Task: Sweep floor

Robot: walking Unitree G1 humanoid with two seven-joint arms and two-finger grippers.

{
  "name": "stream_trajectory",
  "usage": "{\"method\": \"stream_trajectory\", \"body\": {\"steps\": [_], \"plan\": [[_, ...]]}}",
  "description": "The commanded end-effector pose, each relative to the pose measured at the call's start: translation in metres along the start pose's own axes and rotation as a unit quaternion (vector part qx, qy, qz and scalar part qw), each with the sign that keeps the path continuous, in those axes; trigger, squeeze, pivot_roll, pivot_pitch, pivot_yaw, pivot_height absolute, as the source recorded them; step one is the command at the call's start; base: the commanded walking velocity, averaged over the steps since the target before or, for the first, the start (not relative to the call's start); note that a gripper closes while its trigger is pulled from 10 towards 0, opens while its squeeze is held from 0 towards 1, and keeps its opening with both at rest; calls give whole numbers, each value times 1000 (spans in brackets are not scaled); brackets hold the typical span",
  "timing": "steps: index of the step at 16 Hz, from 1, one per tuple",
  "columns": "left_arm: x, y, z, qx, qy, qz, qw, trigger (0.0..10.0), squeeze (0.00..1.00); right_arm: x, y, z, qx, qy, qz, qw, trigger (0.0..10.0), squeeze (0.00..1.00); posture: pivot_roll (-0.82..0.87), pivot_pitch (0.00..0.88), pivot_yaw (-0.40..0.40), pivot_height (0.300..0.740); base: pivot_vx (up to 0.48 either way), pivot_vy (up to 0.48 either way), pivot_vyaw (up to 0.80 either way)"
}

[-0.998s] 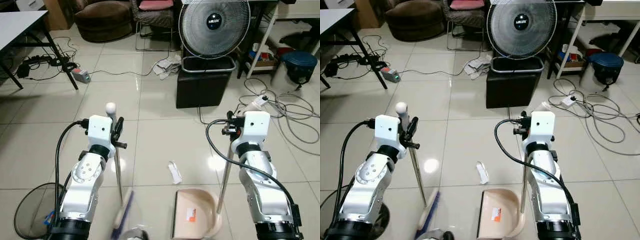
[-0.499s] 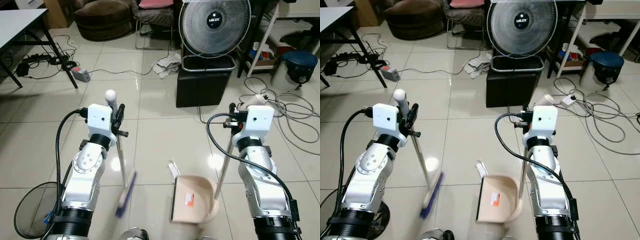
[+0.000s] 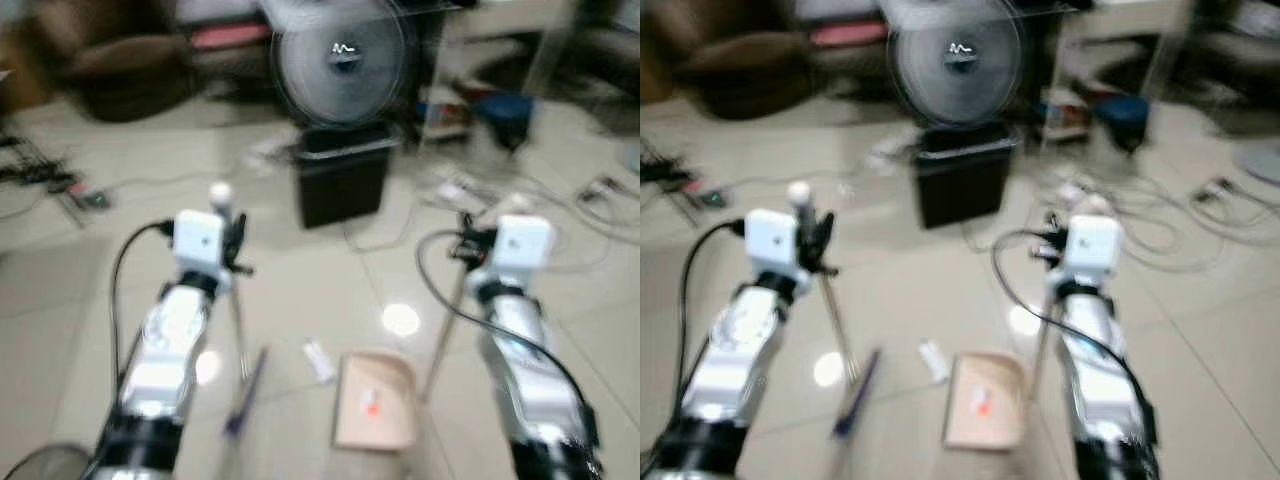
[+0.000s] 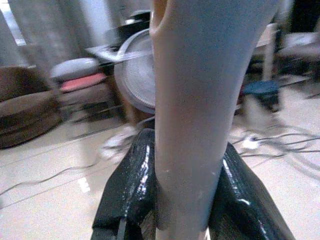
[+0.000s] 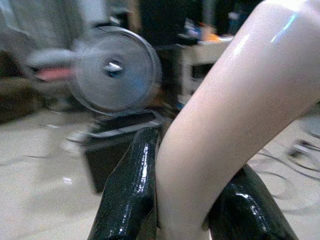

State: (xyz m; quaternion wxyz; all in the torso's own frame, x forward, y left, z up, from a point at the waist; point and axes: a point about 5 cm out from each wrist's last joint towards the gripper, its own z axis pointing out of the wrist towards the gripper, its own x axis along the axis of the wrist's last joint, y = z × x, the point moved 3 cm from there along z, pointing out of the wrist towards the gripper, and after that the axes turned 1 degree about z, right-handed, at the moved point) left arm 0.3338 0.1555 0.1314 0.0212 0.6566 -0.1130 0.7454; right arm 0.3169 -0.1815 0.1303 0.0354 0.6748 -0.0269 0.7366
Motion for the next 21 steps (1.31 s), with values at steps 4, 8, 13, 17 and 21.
{"method": "stream_trajectory", "body": {"steps": [4,8,13,17,21], "plan": [[6,-8,-2,5,11,10,1000,10000,0,10,-8,0,17,22,-13,1000,10000,0,-19,52,90,740,349,0,0],[5,-10,-4,7,10,10,1000,10000,0,9,-8,-1,17,21,-15,1000,10000,0,-17,55,88,740,350,0,0],[5,-10,-3,8,9,10,1000,10000,0,9,-5,-1,14,20,-16,1000,10000,0,-20,57,88,740,345,0,0],[4,-10,-2,7,9,9,1000,10000,0,9,-4,-1,9,20,-18,1000,10000,0,-18,62,92,740,341,0,0],[4,-11,-2,7,8,9,1000,10000,0,9,-1,0,3,21,-21,1000,10000,0,-18,69,94,740,340,0,0]]}}
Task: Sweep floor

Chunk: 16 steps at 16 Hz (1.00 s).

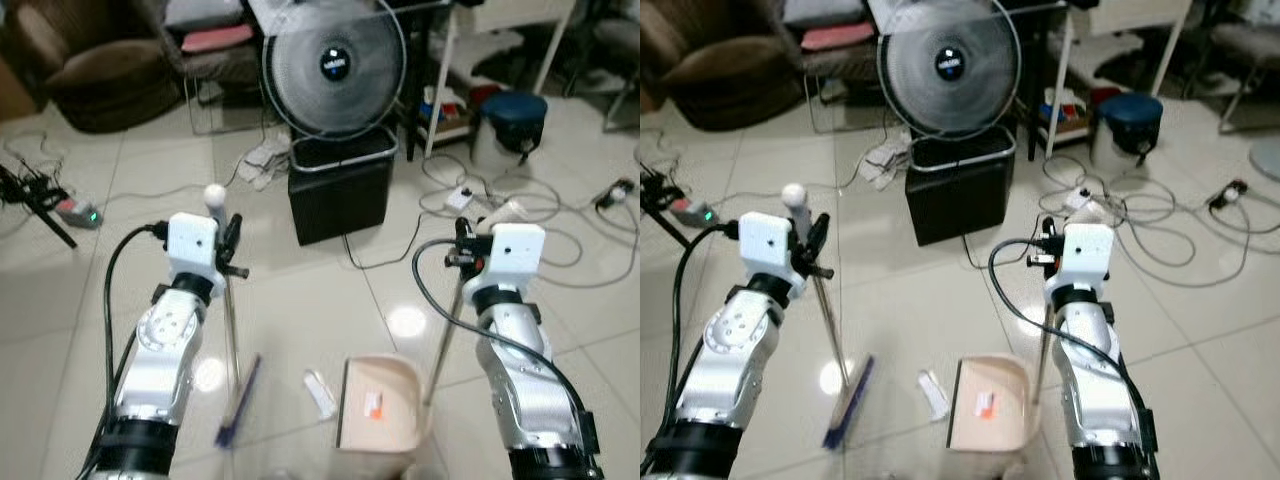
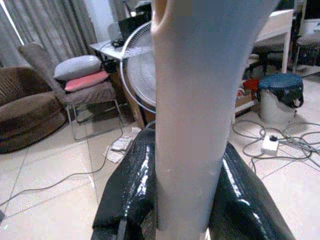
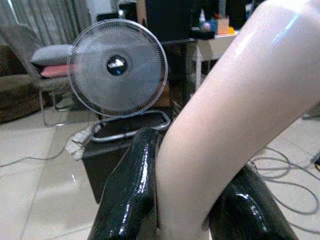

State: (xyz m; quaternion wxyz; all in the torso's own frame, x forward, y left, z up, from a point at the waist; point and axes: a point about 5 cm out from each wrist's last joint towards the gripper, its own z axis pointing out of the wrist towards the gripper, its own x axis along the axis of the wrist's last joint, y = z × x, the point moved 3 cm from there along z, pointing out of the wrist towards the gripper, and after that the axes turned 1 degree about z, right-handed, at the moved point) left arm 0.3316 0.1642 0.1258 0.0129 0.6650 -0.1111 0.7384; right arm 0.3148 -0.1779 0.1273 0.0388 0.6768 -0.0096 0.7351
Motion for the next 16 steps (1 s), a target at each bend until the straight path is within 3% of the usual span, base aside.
{"method": "stream_trajectory", "body": {"steps": [1,14,16], "plan": [[10,-3,2,1,19,5,1000,10000,0,11,4,2,-9,23,-8,1000,10000,0,-18,69,94,740,337,0,0],[11,-4,2,2,20,5,1000,10000,0,10,7,3,-15,25,-28,999,10000,0,-12,83,97,740,337,0,0],[12,-8,1,13,21,2,1000,10000,0,11,10,4,-19,26,-30,999,10000,0,-9,88,99,740,0,0,0]]}}
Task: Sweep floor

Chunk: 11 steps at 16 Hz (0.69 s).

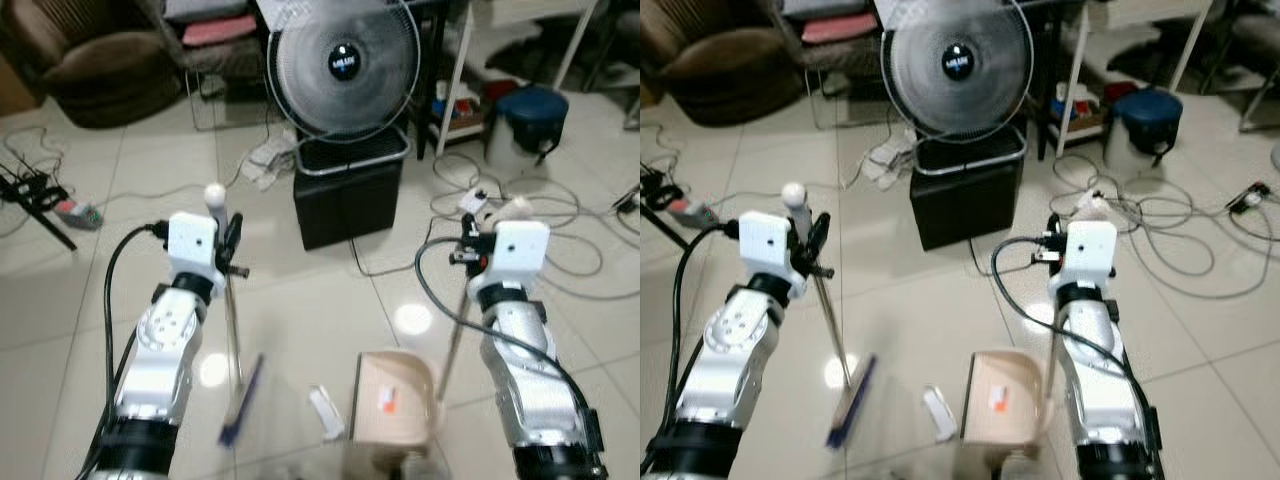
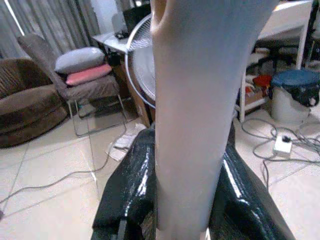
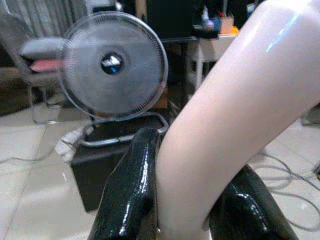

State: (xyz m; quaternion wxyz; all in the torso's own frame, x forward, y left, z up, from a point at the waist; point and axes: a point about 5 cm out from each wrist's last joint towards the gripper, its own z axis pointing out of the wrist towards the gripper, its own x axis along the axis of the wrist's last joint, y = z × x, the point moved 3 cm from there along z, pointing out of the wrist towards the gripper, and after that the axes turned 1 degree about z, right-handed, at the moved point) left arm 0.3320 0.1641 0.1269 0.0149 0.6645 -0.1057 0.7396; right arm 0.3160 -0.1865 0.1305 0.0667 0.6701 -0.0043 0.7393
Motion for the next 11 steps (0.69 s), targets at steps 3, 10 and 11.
{"method": "stream_trajectory", "body": {"steps": [3,10,11], "plan": [[11,-9,-1,13,20,12,1000,10000,0,8,5,2,-10,19,-7,1000,10000,0,-6,95,99,740,0,0,0],[3,-18,1,27,0,41,999,10000,0,9,9,11,4,42,-37,998,10000,0,3,152,108,740,0,0,0],[3,-20,2,31,2,42,999,10000,0,7,7,13,11,44,-47,998,10000,0,5,159,109,740,0,0,0]]}}
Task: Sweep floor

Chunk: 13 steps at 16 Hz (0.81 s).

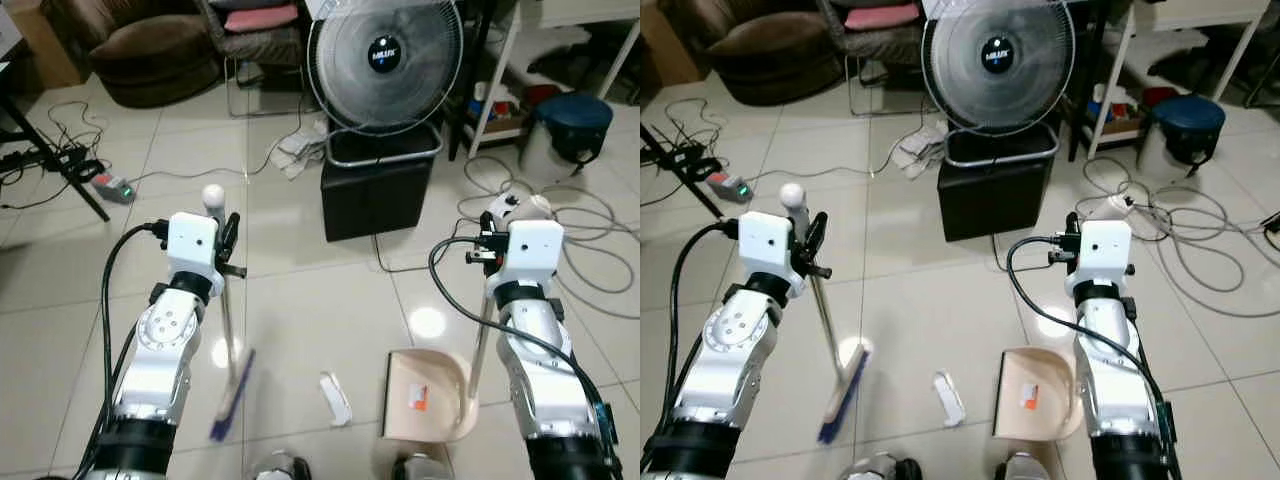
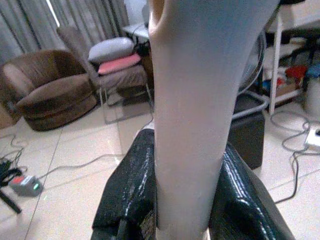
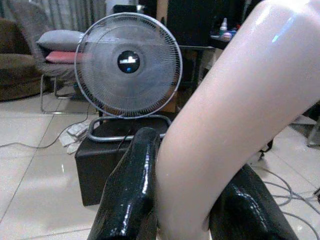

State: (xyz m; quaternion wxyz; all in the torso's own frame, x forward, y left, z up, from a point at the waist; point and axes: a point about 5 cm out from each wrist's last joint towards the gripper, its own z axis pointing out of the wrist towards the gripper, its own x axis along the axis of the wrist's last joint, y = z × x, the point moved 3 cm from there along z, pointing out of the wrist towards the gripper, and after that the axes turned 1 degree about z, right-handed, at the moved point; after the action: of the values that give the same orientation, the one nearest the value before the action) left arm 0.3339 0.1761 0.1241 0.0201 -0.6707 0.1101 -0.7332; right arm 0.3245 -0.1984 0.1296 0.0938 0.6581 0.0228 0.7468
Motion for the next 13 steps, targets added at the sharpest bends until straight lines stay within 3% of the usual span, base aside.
{"method": "stream_trajectory", "body": {"steps": [1,3,7,11,12,13], "plan": [[7,-8,3,13,14,14,1000,10000,0,10,-3,4,9,28,-9,1000,10000,0,5,159,109,740,0,0,0],[4,-16,11,33,12,6,999,10000,0,4,-9,14,35,36,-9,999,10000,0,29,200,111,740,0,0,0],[6,-12,19,36,37,-15,999,10000,0,0,-18,34,72,49,-22,996,10000,0,64,269,116,740,0,0,0],[6,-12,19,36,37,-15,999,10000,0,0,-18,34,72,49,-22,996,10000,0,64,269,116,740,0,0,0],[-6,-1,18,31,29,-20,999,10000,0,-6,-55,33,117,58,-42,991,10000,0,82,304,121,740,0,0,0],[-12,7,17,27,27,-28,999,10000,0,-5,-76,29,134,72,-43,987,10000,0,82,305,125,740,0,0,0]]}}
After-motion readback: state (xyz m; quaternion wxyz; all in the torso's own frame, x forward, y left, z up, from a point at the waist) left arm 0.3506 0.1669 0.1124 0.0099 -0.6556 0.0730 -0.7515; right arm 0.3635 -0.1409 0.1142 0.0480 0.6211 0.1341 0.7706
